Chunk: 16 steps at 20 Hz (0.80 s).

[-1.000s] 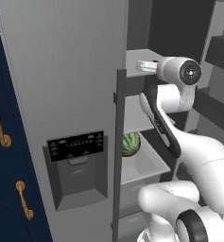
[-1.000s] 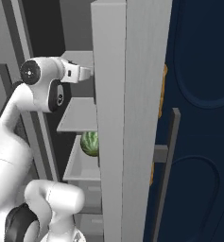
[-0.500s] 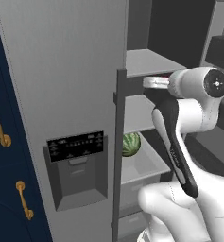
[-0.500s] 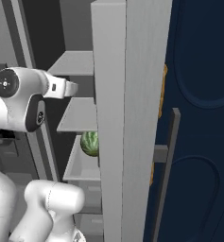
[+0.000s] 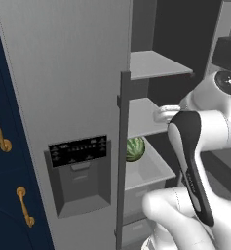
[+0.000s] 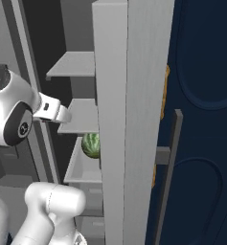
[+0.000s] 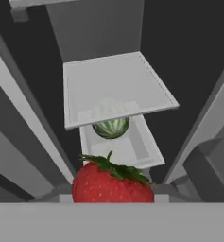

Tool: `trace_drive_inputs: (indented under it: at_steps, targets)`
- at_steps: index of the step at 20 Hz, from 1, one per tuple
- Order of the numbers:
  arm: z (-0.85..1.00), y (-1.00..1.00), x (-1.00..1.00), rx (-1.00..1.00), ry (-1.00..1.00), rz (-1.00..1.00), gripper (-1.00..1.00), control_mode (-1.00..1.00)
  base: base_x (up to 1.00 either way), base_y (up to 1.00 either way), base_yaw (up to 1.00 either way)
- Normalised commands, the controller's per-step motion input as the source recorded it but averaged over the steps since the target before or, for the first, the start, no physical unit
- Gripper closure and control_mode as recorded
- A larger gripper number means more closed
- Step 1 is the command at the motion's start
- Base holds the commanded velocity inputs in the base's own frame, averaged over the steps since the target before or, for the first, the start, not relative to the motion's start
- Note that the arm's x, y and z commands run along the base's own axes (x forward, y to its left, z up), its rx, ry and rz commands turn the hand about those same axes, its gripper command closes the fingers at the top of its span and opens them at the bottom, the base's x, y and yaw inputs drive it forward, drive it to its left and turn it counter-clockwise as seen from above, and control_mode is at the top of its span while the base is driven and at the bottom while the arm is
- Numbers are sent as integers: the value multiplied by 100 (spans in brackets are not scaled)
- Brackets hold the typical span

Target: Take the strawberry from the fridge and place it on top of the pancake, located on the dining counter.

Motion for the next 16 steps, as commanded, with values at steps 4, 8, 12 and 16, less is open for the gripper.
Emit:
trace_drive_inputs:
  at_steps: [4, 8, 12, 16]
  targets:
    - [-50, -5, 1, -2, 22, 0, 100, -100, 0, 0, 0]
    - [-25, -14, 2, 0, 3, 0, 100, -100, 0, 0, 0]
    - [-30, -1, 0, 0, 0, 0, 100, -100, 0, 0, 0]
    - [0, 0, 0, 0, 0, 0, 100, -100, 0, 0, 0]
